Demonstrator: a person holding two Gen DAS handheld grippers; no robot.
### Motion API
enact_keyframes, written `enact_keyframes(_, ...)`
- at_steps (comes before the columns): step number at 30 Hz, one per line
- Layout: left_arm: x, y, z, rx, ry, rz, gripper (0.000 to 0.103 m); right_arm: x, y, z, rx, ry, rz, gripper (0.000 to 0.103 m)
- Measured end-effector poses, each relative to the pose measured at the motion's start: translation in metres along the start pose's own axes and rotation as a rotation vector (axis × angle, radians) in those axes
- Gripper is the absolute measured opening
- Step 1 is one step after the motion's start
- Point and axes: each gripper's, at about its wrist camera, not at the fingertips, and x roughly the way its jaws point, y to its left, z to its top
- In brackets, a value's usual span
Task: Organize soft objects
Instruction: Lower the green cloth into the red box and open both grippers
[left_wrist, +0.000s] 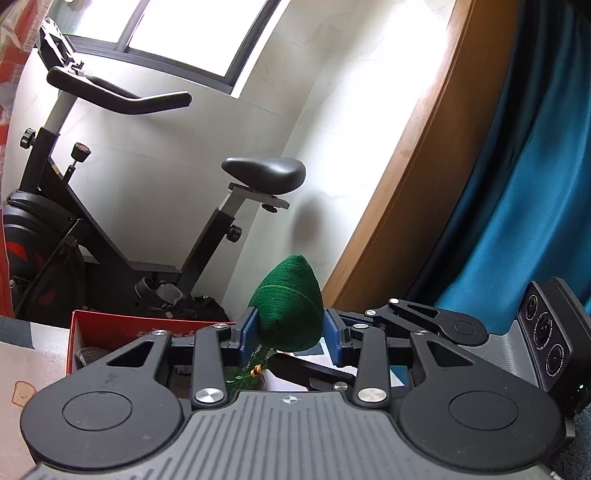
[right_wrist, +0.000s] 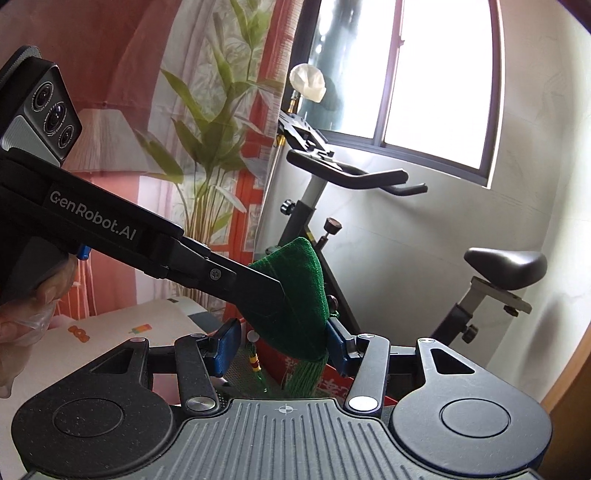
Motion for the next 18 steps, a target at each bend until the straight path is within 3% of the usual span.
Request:
enact_keyframes(9, 0.039, 0.032, 0.005, 0.016, 0.028, 0.061, 0.039, 0.055, -0.023, -0.013, 0.025, 0.026, 0.019, 0.047)
enact_keyframes(18, 0.057, 0.054, 0.004, 0.056, 0.021, 0.130, 0.039, 0.100, -0.020, -0.019, 0.047, 0.052, 0.023, 0.047)
